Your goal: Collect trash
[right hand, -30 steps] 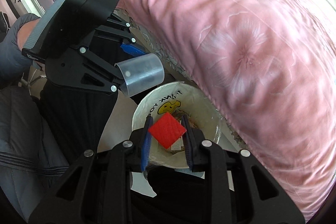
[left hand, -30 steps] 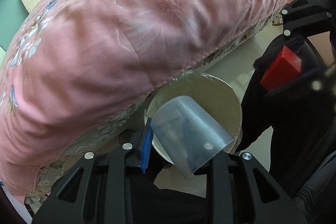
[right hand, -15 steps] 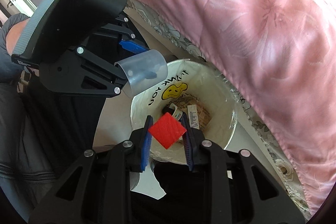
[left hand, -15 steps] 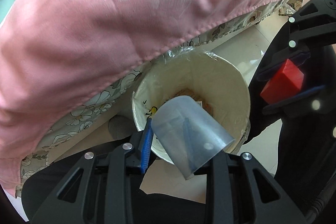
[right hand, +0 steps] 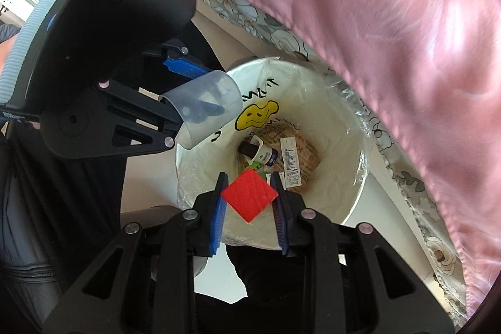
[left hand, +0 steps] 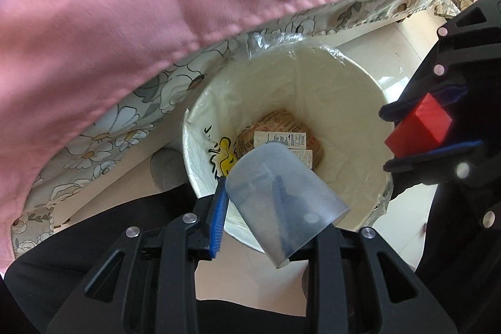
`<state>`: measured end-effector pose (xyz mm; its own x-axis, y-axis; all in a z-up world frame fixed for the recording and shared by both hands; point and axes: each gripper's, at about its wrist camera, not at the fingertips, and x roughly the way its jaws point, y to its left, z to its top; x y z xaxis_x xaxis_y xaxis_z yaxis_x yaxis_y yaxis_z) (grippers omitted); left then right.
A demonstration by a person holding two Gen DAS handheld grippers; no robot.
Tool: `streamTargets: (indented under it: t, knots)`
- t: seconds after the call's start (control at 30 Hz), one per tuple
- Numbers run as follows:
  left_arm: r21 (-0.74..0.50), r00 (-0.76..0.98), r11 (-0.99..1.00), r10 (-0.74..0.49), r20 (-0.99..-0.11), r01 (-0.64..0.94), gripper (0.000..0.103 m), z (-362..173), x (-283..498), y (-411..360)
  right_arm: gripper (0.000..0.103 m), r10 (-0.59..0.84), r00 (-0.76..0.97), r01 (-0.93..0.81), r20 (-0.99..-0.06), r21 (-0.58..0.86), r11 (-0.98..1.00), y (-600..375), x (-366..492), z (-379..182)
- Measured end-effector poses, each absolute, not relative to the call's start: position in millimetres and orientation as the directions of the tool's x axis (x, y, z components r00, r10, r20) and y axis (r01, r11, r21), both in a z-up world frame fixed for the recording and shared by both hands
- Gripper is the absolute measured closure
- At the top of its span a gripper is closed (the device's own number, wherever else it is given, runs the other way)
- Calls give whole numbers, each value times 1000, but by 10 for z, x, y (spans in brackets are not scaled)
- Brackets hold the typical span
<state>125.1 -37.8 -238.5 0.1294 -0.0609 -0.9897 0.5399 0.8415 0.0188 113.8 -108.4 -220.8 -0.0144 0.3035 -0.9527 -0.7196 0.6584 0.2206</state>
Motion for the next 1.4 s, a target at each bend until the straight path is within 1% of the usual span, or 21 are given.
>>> streamTargets:
  t: [0.2, 0.33, 0.37, 0.4, 0.43, 0.47, 0.5, 0.53, 0.57, 0.6, 0.7, 1.13, 1.4]
  knots:
    - [17, 95, 841, -41, -995, 540, 72, -2514, 1278, -398, 75, 294, -34, -708, -955, 230, 668, -1071, 1229, -2348]
    - [7, 76, 842, -41, -996, 540, 71, -2594, 1324, -444, 74, 302, -31, -698, -953, 237, 676, -1083, 1286, -2338]
    - [3, 74, 841, -43, -996, 541, 65, -2615, 1322, -446, 72, 302, -26, -690, -953, 236, 684, -1102, 1299, -2319]
    - [0, 69, 841, -44, -997, 540, 58, -2628, 1326, -443, 66, 302, -21, -681, -953, 234, 694, -1121, 1311, -2311]
    - [0, 67, 842, -43, -997, 539, 37, -2634, 1329, -445, 45, 297, -8, -675, -955, 225, 703, -1140, 1319, -2299]
    - [-2, 70, 842, -47, -996, 539, 20, -2634, 1331, -441, 27, 291, 15, -669, -957, 206, 714, -1155, 1331, -2285]
    - [-3, 73, 842, -50, -996, 539, 16, -2630, 1333, -442, 22, 291, 26, -661, -956, 202, 722, -1174, 1344, -2270]
    - [-6, 72, 842, -54, -996, 540, 12, -2629, 1334, -445, 21, 295, 26, -653, -955, 207, 728, -1196, 1356, -2259]
    - [-7, 68, 841, -52, -996, 541, 9, -2638, 1328, -450, 16, 289, 34, -646, -957, 200, 737, -1213, 1364, -2256]
    - [-2, 66, 840, -46, -997, 543, 9, -2650, 1327, -456, 12, 286, 38, -642, -958, 196, 741, -1223, 1367, -2259]
    - [11, 66, 839, -30, -997, 544, 7, -2659, 1327, -469, 8, 279, 42, -639, -959, 189, 746, -1255, 1364, -2258]
    - [12, 67, 841, -29, -997, 541, 7, -2707, 1335, -481, 7, 285, 34, -633, -958, 200, 748, -1327, 1324, -2261]
    - [18, 83, 843, -32, -996, 538, 7, -2639, 1312, -480, 7, 282, 51, -629, -958, 189, 754, -1349, 1336, -2290]
